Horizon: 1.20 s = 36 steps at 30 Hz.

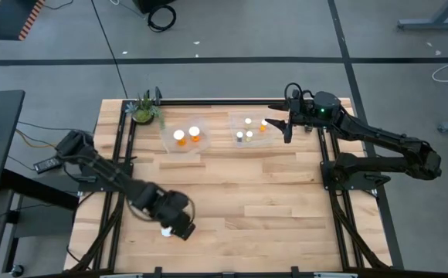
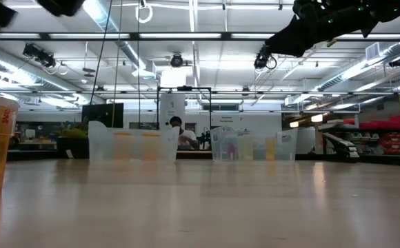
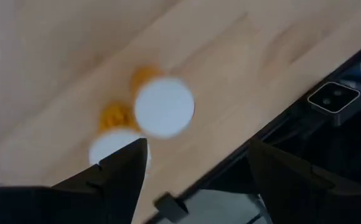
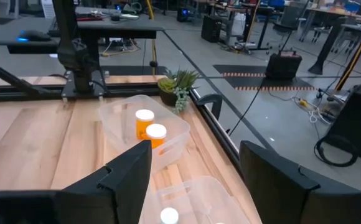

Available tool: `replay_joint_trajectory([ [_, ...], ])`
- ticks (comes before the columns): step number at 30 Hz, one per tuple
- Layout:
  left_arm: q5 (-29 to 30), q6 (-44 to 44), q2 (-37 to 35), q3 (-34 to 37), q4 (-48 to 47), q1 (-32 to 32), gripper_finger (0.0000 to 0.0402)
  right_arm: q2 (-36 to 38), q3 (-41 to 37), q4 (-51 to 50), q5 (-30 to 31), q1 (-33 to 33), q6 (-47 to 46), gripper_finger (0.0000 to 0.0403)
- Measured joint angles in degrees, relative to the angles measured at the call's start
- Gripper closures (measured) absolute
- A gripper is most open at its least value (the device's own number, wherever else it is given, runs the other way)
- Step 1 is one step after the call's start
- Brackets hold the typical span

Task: Pick and place medicine bottles into bin by pill shape (circle, oval)
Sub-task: Put the orange pill bottle into the left transparent bin

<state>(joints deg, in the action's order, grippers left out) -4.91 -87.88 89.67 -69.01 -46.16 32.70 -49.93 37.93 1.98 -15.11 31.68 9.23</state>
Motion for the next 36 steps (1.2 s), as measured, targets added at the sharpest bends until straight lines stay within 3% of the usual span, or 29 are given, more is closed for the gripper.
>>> replay_joint_trajectory([
  [8,1.54,-22.3,0.71,0.02,-1.26,12.05,0.0118,0.0,0.0,0.14,0.0,0.0,0.0,0.0152],
  [12,1.89,-28.07,3.44,0.03,-1.8,16.39,0.0118,0.0,-0.01,0.16,0.0,0.0,0.0,0.0152],
  [16,2.17,-27.53,6.98,0.02,-1.47,17.49,0.0118,0.0,0.0,0.16,0.02,0.02,0.0,0.0152],
  [26,3.1,-13.24,13.43,0.02,-3.07,14.69,0.0118,0.0,0.0,0.42,0.02,0.01,-0.09,0.0152],
  [36,10.5,-10.84,14.21,0.07,-5.38,14.35,0.0118,0.0,0.0,0.59,0.02,0.0,-0.11,0.0152],
])
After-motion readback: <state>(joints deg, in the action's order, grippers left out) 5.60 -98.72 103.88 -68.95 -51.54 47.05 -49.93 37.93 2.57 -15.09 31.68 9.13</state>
